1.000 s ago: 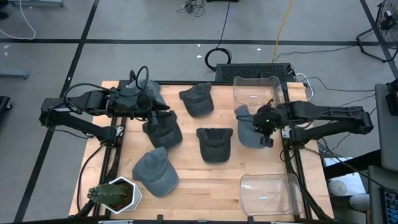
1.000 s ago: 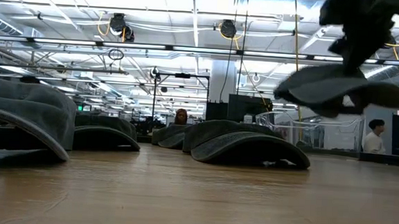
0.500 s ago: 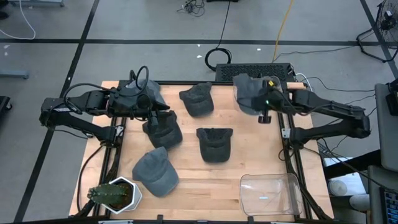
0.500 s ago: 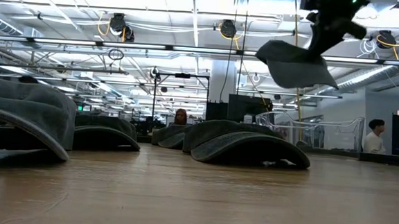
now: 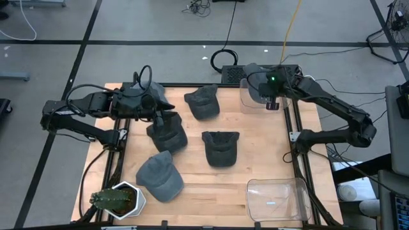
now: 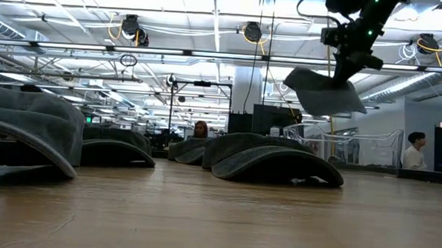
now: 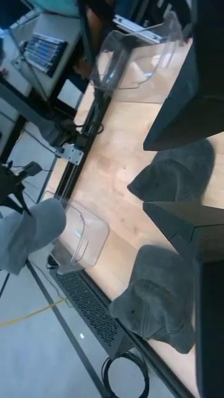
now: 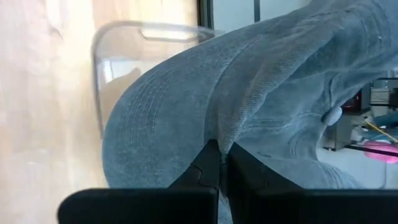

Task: Pick & Place hat
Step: Put the middle gray cap into the top transparent bin

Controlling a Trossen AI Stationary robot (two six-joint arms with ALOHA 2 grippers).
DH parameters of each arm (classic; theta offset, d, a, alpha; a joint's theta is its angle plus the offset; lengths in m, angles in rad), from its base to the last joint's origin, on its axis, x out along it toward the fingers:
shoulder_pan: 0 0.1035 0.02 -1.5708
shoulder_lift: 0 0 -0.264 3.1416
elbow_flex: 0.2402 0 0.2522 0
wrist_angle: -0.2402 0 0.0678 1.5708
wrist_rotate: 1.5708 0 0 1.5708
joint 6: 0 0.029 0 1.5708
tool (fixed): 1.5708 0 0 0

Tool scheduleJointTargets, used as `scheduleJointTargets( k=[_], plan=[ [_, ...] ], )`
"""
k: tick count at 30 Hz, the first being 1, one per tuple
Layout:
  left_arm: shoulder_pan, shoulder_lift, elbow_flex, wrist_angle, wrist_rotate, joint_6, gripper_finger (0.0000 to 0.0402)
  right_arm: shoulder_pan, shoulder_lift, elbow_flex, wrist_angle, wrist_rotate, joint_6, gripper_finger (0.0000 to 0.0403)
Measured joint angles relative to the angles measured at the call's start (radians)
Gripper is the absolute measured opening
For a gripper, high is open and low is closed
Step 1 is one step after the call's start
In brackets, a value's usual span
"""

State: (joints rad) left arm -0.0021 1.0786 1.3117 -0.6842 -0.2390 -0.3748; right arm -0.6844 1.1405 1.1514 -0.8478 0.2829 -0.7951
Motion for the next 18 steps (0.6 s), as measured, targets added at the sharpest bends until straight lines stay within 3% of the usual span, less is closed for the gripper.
scheduleJointTargets(
  k=[7, 18],
  plan=[
    [0.003, 0.0, 0.0, 0.002, 0.0, -0.01, 0.0152, -0.049, 0.0, -0.134, 0.182, -0.003, -0.032, 0.0],
    [0.002, 0.0, 0.0, 0.001, 0.003, -0.084, 0.0152, -0.058, 0.0, -0.29, 0.306, 0.003, -0.07, 0.0002]
  ],
)
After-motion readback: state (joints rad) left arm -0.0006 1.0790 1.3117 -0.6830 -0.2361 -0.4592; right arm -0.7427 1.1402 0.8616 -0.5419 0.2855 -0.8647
